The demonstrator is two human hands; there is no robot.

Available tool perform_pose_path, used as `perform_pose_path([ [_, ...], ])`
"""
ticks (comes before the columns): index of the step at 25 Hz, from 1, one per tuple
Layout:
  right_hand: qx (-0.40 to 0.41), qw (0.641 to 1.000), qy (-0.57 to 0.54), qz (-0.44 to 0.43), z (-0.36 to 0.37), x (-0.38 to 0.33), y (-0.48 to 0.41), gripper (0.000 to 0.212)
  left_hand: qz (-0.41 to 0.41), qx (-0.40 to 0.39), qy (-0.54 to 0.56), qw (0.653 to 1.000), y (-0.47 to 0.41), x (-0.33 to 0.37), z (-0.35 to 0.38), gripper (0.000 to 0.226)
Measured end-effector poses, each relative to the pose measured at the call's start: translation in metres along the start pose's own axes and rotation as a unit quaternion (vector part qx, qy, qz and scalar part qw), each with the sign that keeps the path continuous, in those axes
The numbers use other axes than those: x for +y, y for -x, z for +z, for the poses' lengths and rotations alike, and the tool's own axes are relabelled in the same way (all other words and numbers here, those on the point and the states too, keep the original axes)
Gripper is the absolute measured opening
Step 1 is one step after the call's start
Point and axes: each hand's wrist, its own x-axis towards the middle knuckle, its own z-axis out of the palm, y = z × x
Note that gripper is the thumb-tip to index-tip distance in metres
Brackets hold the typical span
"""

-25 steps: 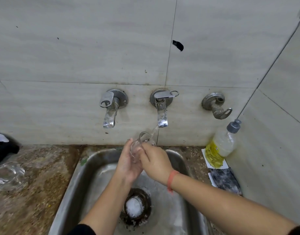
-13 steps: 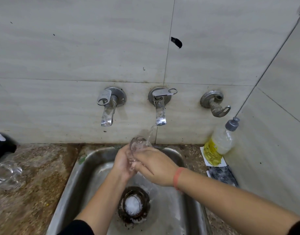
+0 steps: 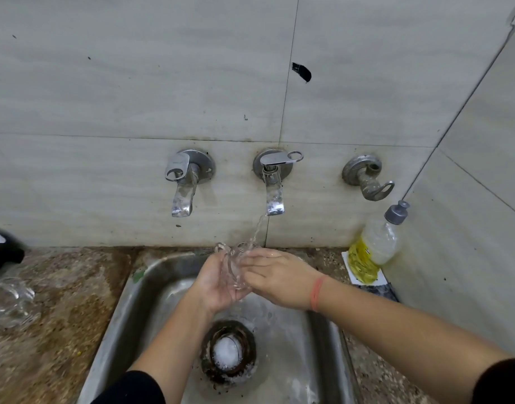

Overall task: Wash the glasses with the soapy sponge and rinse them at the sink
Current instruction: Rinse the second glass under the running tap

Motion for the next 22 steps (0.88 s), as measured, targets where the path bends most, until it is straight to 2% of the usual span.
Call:
perform_pose_path([
  [1, 0.005, 0.998, -0.028, 0.049, 0.003, -0.003, -0.002, 0.022, 0.017, -0.016, 0.022, 0.999, 0.004, -0.001, 0.006, 0.037],
  [2, -0.001, 0.985, -0.101, 0.142, 0.000, -0.015, -0.009, 0.031, 0.045, -0.034, 0.051, 0.997, 0.003, -0.004, 0.009, 0.034],
  [3, -0.005, 0.956, -0.171, 0.238, -0.005, -0.030, -0.019, 0.040, 0.077, -0.039, 0.077, 0.993, 0.002, -0.008, 0.015, 0.034],
  [4, 0.006, 0.935, -0.211, 0.286, -0.006, -0.038, -0.027, 0.043, 0.098, -0.036, 0.087, 0.991, -0.001, -0.012, 0.018, 0.031],
  [5, -0.006, 0.937, -0.217, 0.275, -0.006, -0.038, -0.027, 0.037, 0.107, -0.034, 0.082, 0.990, 0.000, -0.012, 0.020, 0.026],
  [7, -0.032, 0.990, -0.080, 0.112, -0.007, -0.022, -0.013, 0.024, 0.087, -0.044, 0.035, 0.995, 0.001, -0.007, 0.016, 0.019],
  [8, -0.032, 0.999, -0.005, 0.035, -0.003, -0.007, -0.003, 0.019, 0.065, -0.055, 0.006, 0.996, 0.003, -0.003, 0.013, 0.020],
  [9, -0.013, 1.000, 0.021, 0.006, -0.004, 0.002, 0.001, 0.015, 0.049, -0.065, 0.001, 0.997, 0.007, 0.001, 0.013, 0.021],
  [10, 0.011, 1.000, 0.006, 0.026, -0.003, 0.001, -0.004, 0.016, 0.054, -0.078, 0.026, 0.995, 0.007, 0.001, 0.015, 0.024],
  [11, 0.029, 0.994, -0.027, 0.099, -0.002, -0.012, -0.013, 0.019, 0.071, -0.084, 0.068, 0.992, 0.006, -0.001, 0.018, 0.028],
  [13, 0.022, 0.952, -0.134, 0.273, -0.010, -0.044, -0.036, 0.027, 0.119, -0.080, 0.134, 0.981, 0.001, -0.012, 0.025, 0.037],
  [14, 0.014, 0.942, -0.160, 0.293, -0.008, -0.050, -0.038, 0.029, 0.133, -0.071, 0.143, 0.978, 0.001, -0.015, 0.027, 0.040],
  [15, -0.001, 0.959, -0.149, 0.241, -0.007, -0.047, -0.032, 0.029, 0.137, -0.065, 0.130, 0.980, 0.002, -0.014, 0.025, 0.041],
  [17, -0.014, 0.998, -0.027, 0.055, -0.005, -0.023, -0.010, 0.024, 0.098, -0.050, 0.067, 0.992, 0.007, -0.004, 0.016, 0.028],
  [18, 0.006, 1.000, 0.018, -0.006, -0.002, -0.007, 0.000, 0.018, 0.069, -0.048, 0.042, 0.996, 0.009, -0.001, 0.013, 0.022],
  [19, 0.020, 0.999, 0.022, -0.012, -0.002, 0.000, 0.000, 0.015, 0.058, -0.051, 0.031, 0.997, 0.010, 0.000, 0.013, 0.021],
  [20, 0.019, 0.999, -0.002, 0.037, -0.002, -0.005, -0.005, 0.015, 0.066, -0.054, 0.045, 0.995, 0.008, -0.001, 0.015, 0.022],
  [22, 0.009, 0.976, -0.105, 0.190, -0.012, -0.030, -0.025, 0.022, 0.107, -0.050, 0.106, 0.987, 0.000, -0.010, 0.021, 0.026],
])
